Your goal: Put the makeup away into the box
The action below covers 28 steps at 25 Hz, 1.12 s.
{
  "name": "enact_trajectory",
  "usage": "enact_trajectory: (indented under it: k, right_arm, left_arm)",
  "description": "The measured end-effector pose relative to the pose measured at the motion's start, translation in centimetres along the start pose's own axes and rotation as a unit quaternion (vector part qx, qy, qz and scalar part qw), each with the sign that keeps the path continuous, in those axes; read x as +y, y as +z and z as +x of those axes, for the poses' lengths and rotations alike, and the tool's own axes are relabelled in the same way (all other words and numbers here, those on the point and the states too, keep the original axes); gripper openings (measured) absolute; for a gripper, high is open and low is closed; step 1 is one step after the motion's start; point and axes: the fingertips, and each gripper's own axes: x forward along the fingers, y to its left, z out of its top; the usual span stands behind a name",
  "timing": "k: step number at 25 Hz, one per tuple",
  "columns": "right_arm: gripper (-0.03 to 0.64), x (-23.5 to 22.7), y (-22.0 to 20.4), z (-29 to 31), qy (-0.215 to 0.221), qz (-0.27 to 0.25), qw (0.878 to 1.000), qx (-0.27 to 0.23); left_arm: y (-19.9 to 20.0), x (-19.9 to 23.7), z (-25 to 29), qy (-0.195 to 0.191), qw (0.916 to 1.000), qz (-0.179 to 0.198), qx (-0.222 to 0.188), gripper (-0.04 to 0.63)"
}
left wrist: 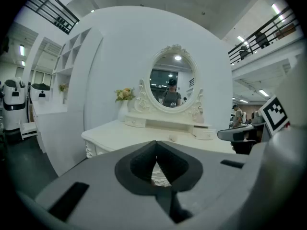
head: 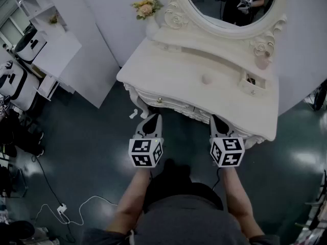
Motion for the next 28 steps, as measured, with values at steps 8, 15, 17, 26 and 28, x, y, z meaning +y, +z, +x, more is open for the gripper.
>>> enact_trajectory:
  k: [8, 15, 17, 26, 28]
  right_arm:
    - [0.003, -0.1, -0.2, -0.5, 0.012, -0.003, 1.0, -0.007]
    - [0.005, -0.2, 1.1, -0.1, 0.022, -0.009, 0.999, -0.024]
    - [0.005, -0.4, 1.5, 0.2, 0.021, -0.014, 0.999, -0.028]
    - [0.12, -0.8, 2.1, 2.2, 0.03, -0.006, 0.999, -0.02]
    - [0.144, -0.9, 2.3, 2.9, 0.033, -0.005, 0.999, -0.016]
  left_arm:
    - [0.0, -0.6, -0.3, 0.006, 1.0, 0.005, -0.002, 0.006]
    - [0.3, -1.0, 0.1, 0.006, 0.9999, 0.009, -0.005, 0.006]
    - [0.5, -1.1, 0.3, 0.007, 0.9999, 0.011, -0.006, 0.006]
    - [0.6, -0.7, 1.8, 0.011, 0.9998, 0.014, 0.002, 0.006]
    - [0.8, -0.5, 2.4, 0.01, 0.9998, 0.014, 0.003, 0.006]
